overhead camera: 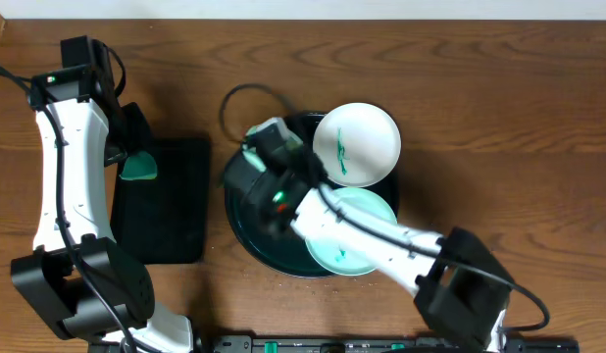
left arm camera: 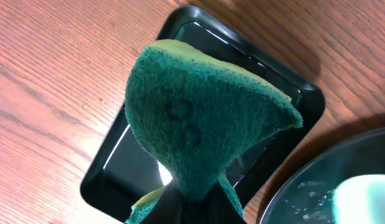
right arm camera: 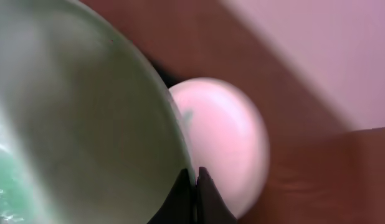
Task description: Clean dirty plates on tray and stack at the side
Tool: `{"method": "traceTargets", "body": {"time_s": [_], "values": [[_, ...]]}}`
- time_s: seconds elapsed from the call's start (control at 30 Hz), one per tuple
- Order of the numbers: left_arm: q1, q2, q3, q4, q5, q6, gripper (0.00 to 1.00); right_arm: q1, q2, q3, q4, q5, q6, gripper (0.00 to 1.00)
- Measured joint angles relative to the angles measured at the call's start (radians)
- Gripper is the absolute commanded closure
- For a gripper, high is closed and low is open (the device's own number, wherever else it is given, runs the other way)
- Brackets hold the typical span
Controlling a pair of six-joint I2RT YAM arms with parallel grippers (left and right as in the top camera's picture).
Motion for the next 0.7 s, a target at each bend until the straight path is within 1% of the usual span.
{"method": "traceTargets", "body": {"time_s": [0.13,0.2,0.27,0.4,0.47,0.53,0.6,0.7], "values": [[0.000,0.000,0.000,0.000,0.000,-0.006,0.93,0.071,0.000,0.000,0.000,0.249,-0.008,0.99],[0.000,0.000,0.000,0.000,0.000,-0.006,0.93,0.096,0.000,0.000,0.000,0.342,-0.011,0.99],[0.000,0.000,0.000,0.000,0.000,-0.006,0.93,0.111,0.000,0.000,0.000,0.412,-0.012,0.99],[0.000,0.000,0.000,0.000,0.000,-0.006,0.93,0.114,0.000,0.000,0.000,0.473,-0.014,0.99],[0.000,0.000,0.000,0.000,0.000,-0.006,0.93,0.114,0.000,0.000,-0.001,0.481,-0.015,0.99],[0.000,0.000,0.000,0.000,0.000,-0.007,0.93,0.111,-0.001,0.000,0.000,0.449,-0.035,0.99],[0.000,0.000,0.000,0.000,0.000,-0.007,0.93,0.104,-0.002,0.000,-0.002,0.371,-0.054,0.99],[0.000,0.000,0.000,0.000,0.000,-0.007,0.93,0.069,-0.003,0.000,-0.012,0.176,-0.073,0.99]]}}
